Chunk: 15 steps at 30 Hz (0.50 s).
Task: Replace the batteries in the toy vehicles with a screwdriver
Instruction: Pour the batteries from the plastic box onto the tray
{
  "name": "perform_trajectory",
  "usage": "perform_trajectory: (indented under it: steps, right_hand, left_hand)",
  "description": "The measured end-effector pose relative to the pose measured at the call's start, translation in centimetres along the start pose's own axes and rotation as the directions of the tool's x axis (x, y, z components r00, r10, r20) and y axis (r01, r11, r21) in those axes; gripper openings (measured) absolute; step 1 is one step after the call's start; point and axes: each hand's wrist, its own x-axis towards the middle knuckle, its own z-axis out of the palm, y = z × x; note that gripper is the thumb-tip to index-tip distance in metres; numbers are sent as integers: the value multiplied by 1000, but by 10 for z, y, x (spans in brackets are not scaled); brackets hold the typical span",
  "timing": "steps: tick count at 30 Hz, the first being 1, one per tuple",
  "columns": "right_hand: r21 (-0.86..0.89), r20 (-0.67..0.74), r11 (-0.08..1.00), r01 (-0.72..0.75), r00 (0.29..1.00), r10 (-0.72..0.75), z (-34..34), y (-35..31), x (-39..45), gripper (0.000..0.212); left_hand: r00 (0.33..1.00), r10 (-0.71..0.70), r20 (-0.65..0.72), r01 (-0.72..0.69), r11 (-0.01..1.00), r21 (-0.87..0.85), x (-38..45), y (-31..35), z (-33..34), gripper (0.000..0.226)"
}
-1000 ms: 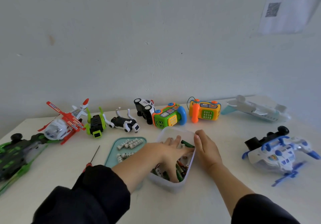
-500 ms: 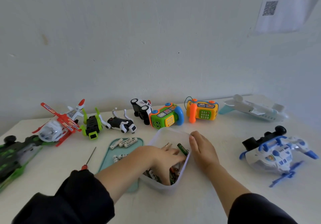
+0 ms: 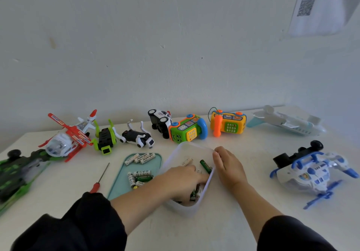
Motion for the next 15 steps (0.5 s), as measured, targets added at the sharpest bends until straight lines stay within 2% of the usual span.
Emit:
perform_trajectory:
  steps: [3,7,10,12,15]
  right_hand:
    - [5,5,1000,1,1000,-1,-1,-2,-1,35]
    - [-2,19,1000,-7,1000,7,-3,-4,-1,36]
    - [-15,21,1000,-8,1000,8,-3,-5,-2,37]
    - [-29,32,999,-16,999,17,-2,-5,-1,29]
    - [-40,37,999,-24,999,25,-2,-4,-1,21]
  left_hand:
    - [1000,2,-7,-2,1000,2,1,-2,0,53]
    - [995,-24,-97,6,982,-189,3,-8,-3,30]
    - [976,-104,-192,30,935,-353,-3,-30,-14,25]
    - [952,-179,-250,59,904,-423,-7,-51,-23,23]
    - [900,-360,-246,213,855,-473,-17,-84,-23,18]
